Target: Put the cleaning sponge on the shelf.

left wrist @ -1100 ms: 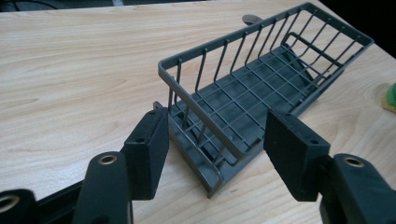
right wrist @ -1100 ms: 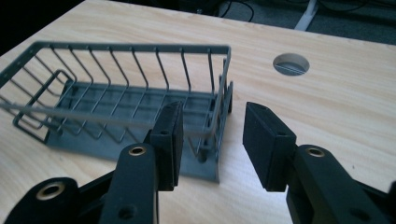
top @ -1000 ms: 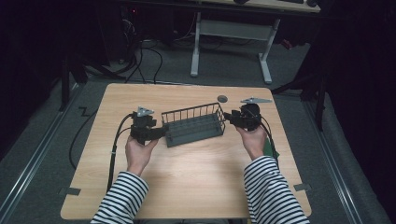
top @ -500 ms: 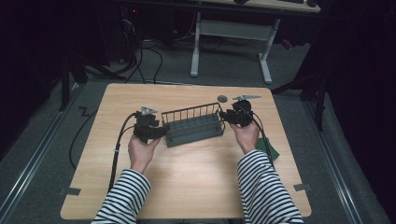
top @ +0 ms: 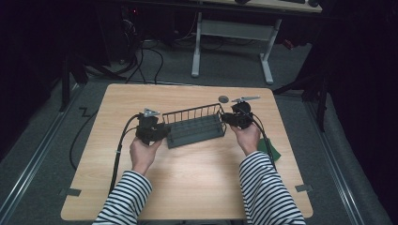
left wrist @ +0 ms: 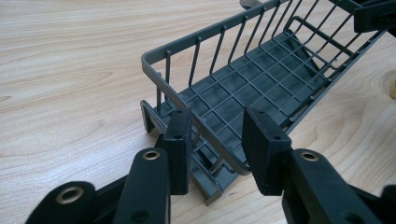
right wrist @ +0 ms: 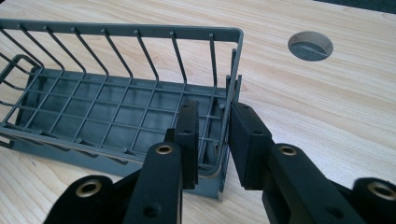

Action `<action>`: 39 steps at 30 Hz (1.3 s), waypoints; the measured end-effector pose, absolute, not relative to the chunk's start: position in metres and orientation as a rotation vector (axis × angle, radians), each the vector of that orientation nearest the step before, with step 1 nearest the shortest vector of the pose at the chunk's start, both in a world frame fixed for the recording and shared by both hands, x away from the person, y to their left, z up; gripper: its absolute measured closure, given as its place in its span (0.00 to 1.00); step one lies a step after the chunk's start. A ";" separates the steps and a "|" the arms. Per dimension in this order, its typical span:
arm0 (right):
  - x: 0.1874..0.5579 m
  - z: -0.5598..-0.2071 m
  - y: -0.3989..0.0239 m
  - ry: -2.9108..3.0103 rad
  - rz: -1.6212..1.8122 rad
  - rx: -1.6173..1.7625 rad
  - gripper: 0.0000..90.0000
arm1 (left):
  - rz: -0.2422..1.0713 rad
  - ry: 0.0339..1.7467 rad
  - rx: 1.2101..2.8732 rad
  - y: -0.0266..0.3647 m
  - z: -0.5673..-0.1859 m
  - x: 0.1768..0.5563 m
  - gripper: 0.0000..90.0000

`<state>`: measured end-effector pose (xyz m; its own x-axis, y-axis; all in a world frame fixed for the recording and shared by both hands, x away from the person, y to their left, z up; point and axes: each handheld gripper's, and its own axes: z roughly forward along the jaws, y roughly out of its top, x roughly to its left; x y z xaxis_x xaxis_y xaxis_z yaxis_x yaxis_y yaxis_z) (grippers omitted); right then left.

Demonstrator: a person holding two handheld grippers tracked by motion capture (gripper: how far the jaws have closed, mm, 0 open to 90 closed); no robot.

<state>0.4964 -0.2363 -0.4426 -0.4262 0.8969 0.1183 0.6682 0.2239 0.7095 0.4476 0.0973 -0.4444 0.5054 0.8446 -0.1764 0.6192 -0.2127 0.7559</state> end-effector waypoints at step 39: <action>0.492 -0.437 -0.243 2.240 0.974 1.496 0.90 | 0.308 1.200 1.921 0.098 -0.441 0.441 0.80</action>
